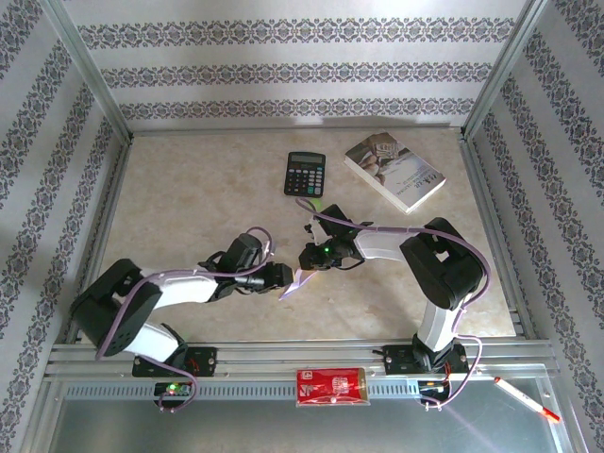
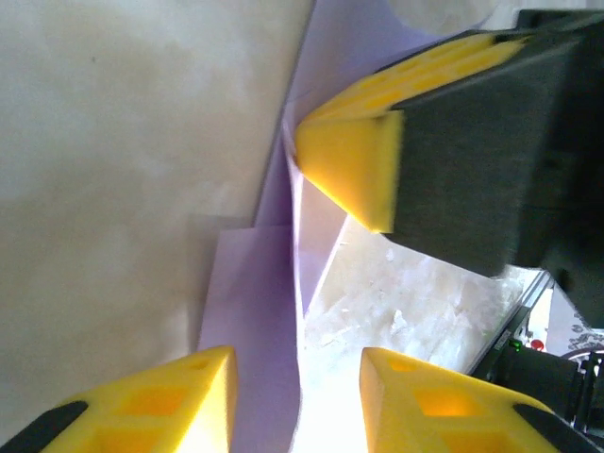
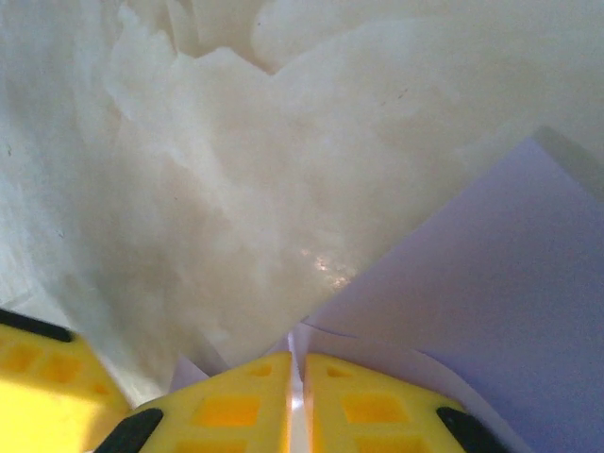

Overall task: Fold a paper plane with a square sheet of paper (pick it up from the middle)
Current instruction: Fold the wing for the fifth time at the center of the table.

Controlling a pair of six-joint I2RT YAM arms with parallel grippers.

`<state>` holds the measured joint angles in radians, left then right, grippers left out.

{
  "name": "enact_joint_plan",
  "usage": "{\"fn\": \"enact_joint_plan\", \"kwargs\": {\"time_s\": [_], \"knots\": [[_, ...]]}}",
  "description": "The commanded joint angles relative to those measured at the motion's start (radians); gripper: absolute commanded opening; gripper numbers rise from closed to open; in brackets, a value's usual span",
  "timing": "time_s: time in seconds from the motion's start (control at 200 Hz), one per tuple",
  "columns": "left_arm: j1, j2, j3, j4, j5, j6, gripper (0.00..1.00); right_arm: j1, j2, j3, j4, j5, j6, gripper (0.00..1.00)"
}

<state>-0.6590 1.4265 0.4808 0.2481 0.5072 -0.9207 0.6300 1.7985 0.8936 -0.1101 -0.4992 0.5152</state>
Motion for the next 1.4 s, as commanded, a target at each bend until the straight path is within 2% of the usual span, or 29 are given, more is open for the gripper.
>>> {"fn": "enact_joint_plan", "kwargs": {"time_s": [0.0, 0.09, 0.245, 0.345, 0.465, 0.63, 0.764, 1.394], "knots": [[0.007, -0.121, 0.045, -0.201, -0.080, 0.107, 0.39, -0.010, 0.038, -0.022, -0.030, 0.034, -0.035, 0.14], [-0.032, -0.184, 0.082, -0.261, -0.114, 0.157, 0.37, -0.011, 0.039, -0.022, -0.029, 0.036, -0.034, 0.14], [-0.071, -0.108, 0.124, -0.194, -0.050, 0.153, 0.12, -0.012, 0.038, -0.025, -0.029, 0.037, -0.035, 0.14], [-0.071, -0.038, 0.148, -0.155, -0.020, 0.157, 0.07, -0.012, 0.030, -0.027, -0.030, 0.040, -0.035, 0.14], [-0.071, 0.023, 0.177, -0.166, -0.011, 0.190, 0.06, -0.013, 0.024, -0.032, -0.030, 0.041, -0.034, 0.14], [-0.071, 0.101, 0.166, -0.099, 0.030, 0.165, 0.06, -0.014, 0.022, -0.028, -0.030, 0.039, -0.035, 0.14], [-0.072, 0.136, 0.165, -0.090, 0.021, 0.162, 0.06, -0.014, 0.024, -0.029, -0.030, 0.039, -0.035, 0.14], [-0.070, 0.182, 0.110, -0.143, 0.017, 0.204, 0.06, -0.017, 0.023, -0.025, -0.055, 0.050, -0.052, 0.14]]}}
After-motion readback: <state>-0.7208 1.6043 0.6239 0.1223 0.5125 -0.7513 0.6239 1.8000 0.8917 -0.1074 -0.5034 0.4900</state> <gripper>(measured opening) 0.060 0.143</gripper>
